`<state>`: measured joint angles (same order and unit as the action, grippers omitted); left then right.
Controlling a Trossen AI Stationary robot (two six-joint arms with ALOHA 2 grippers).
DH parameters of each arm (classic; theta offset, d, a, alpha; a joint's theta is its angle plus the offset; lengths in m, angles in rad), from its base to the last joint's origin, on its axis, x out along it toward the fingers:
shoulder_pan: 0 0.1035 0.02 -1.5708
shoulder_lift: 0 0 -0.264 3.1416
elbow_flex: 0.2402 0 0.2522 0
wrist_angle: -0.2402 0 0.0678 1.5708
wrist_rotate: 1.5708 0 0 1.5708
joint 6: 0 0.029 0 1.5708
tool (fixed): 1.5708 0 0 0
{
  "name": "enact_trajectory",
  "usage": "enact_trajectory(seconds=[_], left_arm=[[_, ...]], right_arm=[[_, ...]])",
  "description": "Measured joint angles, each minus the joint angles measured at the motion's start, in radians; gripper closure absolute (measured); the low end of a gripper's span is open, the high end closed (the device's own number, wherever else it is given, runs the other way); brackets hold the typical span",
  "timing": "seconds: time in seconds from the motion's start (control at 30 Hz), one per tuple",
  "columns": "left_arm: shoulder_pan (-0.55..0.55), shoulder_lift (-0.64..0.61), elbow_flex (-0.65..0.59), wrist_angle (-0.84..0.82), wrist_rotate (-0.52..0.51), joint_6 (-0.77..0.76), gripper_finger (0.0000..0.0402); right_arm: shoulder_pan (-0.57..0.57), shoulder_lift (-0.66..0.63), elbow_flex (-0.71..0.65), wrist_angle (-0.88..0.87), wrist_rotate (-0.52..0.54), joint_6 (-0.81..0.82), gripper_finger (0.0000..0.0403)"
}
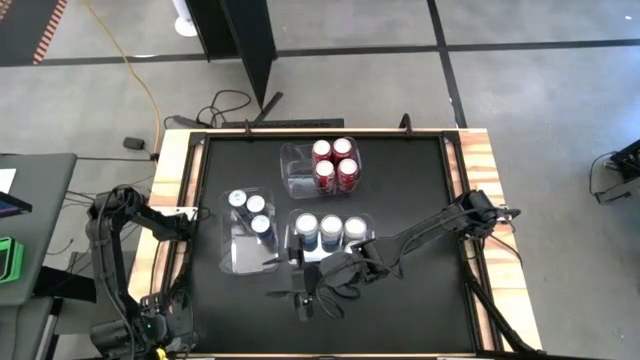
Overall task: Sort soda cans
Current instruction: Put the blue soda can into the middle left transparent bin
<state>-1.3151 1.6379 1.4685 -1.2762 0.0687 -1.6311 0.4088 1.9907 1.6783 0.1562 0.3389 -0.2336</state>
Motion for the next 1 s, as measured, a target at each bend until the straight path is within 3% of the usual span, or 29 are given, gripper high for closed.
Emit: enact_trajectory(seconds=[0.67, 1.0], left_arm=[[-0.006, 0.0, 0.0, 0.092, -0.073, -0.024, 0.0043], [-0.005, 0.112, -0.001, 0.089, -0.038, 0.044, 0.0043]], right_arm=[[0.0, 0.0, 0.0, 0.001, 0.0, 0.0, 0.0071], [0.0, 0.0, 0.0, 0.001, 0.0, 0.0, 0.0071]])
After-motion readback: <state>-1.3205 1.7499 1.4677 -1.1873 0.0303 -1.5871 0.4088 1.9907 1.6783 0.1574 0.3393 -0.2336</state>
